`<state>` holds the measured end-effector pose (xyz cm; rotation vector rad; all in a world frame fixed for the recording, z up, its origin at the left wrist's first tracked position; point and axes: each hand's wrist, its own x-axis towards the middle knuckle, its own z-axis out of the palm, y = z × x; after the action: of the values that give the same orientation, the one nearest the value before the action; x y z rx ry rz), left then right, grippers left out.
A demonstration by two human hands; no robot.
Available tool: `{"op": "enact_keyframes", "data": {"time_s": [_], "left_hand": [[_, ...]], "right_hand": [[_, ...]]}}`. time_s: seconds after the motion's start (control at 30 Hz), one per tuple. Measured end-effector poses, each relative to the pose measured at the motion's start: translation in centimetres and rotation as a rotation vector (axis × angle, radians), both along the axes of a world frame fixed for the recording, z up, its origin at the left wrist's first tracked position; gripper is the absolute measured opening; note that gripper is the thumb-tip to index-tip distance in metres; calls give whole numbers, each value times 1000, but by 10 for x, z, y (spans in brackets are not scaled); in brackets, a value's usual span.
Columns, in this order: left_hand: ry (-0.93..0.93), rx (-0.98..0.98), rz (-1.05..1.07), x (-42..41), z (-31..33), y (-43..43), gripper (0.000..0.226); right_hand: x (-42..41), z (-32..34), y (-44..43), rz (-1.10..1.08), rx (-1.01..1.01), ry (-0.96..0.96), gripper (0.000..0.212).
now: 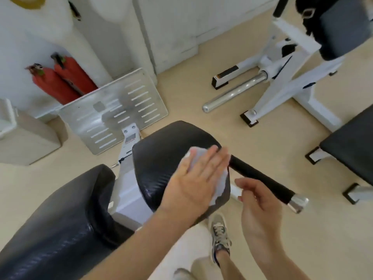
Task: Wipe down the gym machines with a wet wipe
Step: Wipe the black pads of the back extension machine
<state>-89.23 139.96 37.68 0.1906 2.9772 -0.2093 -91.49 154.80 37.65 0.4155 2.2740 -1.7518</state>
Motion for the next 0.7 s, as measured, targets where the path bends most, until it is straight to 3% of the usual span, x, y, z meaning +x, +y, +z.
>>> {"op": "enact_keyframes", "data": {"time_s": [0.1, 0.13, 0.23, 0.3, 0.47, 0.6, 0.7], "left_hand": [[119, 70, 182, -37, 13, -2, 67], [124, 38, 134, -37, 9, 8, 66], [-31, -269, -327, -1, -31, 38, 67], [-163, -369, -543, 17, -53, 39, 66], [-266, -540, -749, 6, -30, 23, 69], [-208, -529, -636, 6, 1, -1, 61], [-201, -546, -696, 35, -30, 4, 62]], "right_hand": [[30, -35, 5, -45, -58, -153, 38], [38, -44, 5, -94, -109, -214, 37], [51, -55, 8, -260, -319, -419, 30], [54, -57, 14, -297, -393, -481, 27], [68, -62, 15, -303, -435, -453, 27], [72, -47, 0, -203, -400, -313, 33], [72, -43, -11, -193, -379, -280, 31]]}}
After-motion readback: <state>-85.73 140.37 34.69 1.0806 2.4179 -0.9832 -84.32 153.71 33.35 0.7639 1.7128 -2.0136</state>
